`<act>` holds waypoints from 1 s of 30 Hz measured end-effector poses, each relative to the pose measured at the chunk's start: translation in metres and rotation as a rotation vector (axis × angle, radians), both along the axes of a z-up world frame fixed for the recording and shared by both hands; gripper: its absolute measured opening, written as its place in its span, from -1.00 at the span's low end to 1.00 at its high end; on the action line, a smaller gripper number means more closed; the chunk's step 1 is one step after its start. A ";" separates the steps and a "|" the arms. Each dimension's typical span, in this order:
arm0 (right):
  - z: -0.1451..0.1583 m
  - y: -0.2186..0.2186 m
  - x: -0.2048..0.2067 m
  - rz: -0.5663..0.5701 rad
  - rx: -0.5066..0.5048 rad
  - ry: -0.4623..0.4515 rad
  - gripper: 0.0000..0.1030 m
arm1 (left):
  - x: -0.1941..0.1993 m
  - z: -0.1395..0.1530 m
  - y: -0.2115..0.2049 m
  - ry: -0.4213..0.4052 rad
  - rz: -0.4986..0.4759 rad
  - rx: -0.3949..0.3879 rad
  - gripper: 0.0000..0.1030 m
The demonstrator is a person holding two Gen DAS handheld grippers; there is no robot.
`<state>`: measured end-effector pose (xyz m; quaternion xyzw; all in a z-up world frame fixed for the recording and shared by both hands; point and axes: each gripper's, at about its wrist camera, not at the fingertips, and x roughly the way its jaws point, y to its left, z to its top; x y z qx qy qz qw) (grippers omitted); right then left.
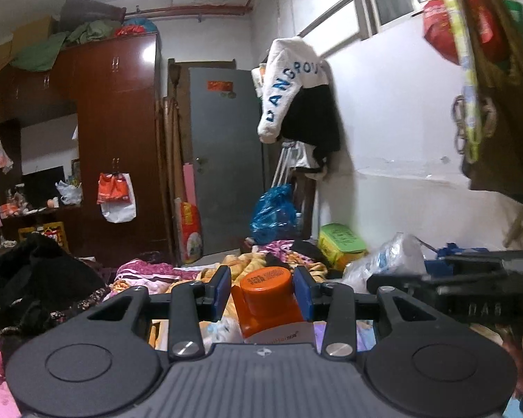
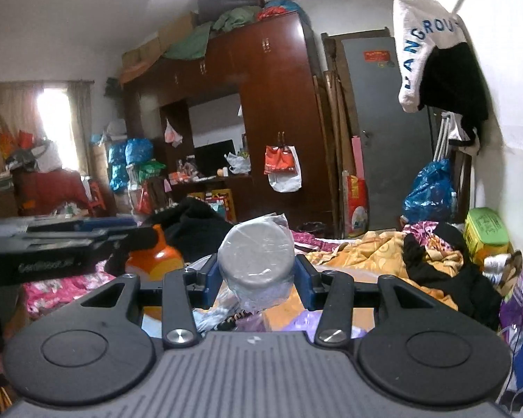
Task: Organize objects
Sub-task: 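Lift the orange bottle with the left tool while the right tool lifts the white container toward the basket, then open both tools to drop the bottle and container into the basket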
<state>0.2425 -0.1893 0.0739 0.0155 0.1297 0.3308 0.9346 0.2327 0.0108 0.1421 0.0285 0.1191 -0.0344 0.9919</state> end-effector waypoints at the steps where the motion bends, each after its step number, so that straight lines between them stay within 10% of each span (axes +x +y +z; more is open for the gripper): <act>1: -0.003 0.003 0.004 -0.004 -0.011 0.007 -0.08 | 0.008 -0.002 0.002 0.009 0.008 -0.004 -0.16; 24: -0.030 0.033 0.036 -0.012 -0.093 0.082 -0.03 | 0.081 -0.053 0.027 0.136 0.100 -0.025 -0.09; 26: -0.029 0.030 0.038 -0.038 -0.079 0.095 0.41 | 0.078 -0.053 0.030 0.120 0.119 -0.026 0.47; 27: -0.028 0.028 0.035 -0.053 -0.081 0.078 0.76 | 0.074 -0.053 0.031 0.097 0.123 -0.031 0.60; 30: -0.025 0.021 0.019 -0.086 -0.103 0.014 0.95 | 0.054 -0.050 0.033 0.043 0.093 -0.048 0.68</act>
